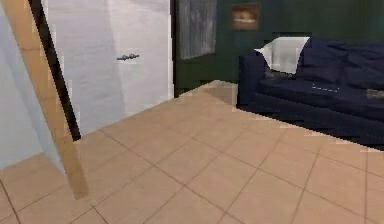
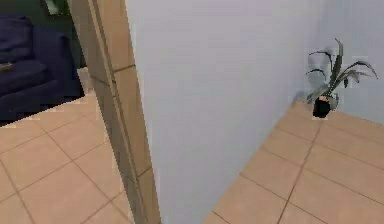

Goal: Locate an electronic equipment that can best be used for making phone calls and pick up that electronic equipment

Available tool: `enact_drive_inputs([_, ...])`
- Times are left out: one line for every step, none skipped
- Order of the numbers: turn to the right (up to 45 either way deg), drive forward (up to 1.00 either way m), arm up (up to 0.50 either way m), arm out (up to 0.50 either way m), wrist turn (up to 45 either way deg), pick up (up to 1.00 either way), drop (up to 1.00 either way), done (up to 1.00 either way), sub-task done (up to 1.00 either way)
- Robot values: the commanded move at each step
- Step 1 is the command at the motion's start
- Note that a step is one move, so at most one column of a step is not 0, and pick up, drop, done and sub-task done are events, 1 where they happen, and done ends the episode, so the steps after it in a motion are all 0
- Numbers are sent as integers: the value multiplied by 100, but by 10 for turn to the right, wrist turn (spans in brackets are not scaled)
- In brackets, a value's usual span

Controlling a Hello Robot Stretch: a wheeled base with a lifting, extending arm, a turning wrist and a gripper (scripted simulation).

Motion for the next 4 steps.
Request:
enact_drive_inputs([240, 0, 0, 0, 0, 0, 0, 0, 0])
enact_drive_inputs([0, 65, 0, 0, 0, 0, 0, 0, 0])
enact_drive_inputs([450, 0, 0, 0, 0, 0, 0, 0, 0])
enact_drive_inputs([180, 0, 0, 0, 0, 0, 0, 0, 0])
